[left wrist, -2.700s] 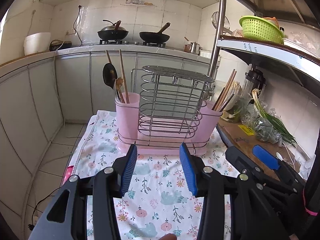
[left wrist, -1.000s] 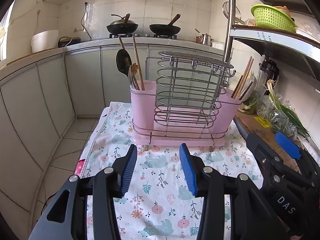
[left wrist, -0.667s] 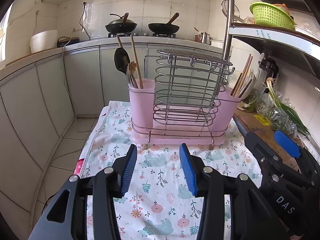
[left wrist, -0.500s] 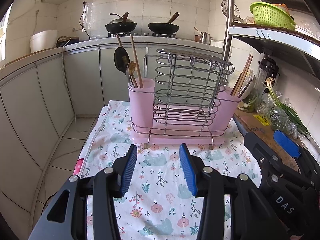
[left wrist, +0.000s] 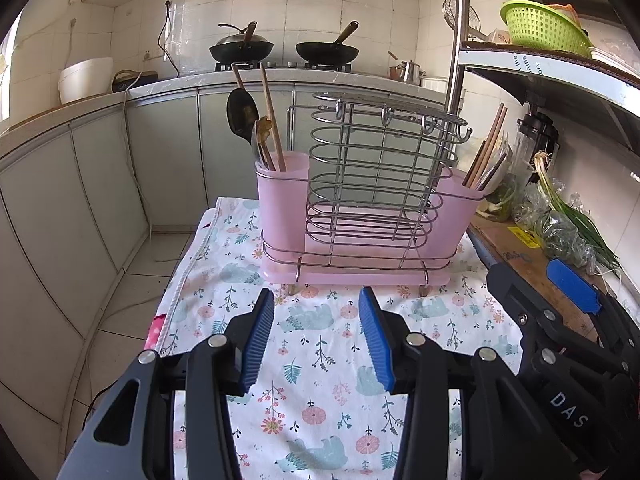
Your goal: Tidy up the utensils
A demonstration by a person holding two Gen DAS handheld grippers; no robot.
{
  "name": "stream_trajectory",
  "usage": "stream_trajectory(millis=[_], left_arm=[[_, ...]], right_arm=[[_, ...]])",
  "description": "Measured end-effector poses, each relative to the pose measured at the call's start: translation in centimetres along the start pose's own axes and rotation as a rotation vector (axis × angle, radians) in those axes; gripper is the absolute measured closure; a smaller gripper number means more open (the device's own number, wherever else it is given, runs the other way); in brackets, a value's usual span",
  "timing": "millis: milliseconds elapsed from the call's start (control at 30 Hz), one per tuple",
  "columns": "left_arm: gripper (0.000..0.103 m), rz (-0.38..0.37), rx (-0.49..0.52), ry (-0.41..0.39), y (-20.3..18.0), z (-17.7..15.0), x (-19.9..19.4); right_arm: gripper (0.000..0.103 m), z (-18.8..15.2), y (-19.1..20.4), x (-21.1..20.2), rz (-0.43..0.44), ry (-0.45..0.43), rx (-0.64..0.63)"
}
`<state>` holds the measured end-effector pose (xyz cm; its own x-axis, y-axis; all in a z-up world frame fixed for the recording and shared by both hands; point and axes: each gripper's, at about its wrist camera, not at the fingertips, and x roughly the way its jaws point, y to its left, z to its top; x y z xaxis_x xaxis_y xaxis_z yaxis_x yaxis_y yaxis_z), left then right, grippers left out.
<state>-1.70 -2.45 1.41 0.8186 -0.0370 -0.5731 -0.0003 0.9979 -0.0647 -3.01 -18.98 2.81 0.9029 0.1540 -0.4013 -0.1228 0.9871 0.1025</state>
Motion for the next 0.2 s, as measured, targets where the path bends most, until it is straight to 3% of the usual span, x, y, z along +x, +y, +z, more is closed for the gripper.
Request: stream_trajectory(millis=[200], left_arm=[[0.060,-0.008,-0.008,0.020,0.21,-0.14,0.62]], right_arm=[[0.021,-0.07,-0.16,0.44,0.000,0.010,-0.001]])
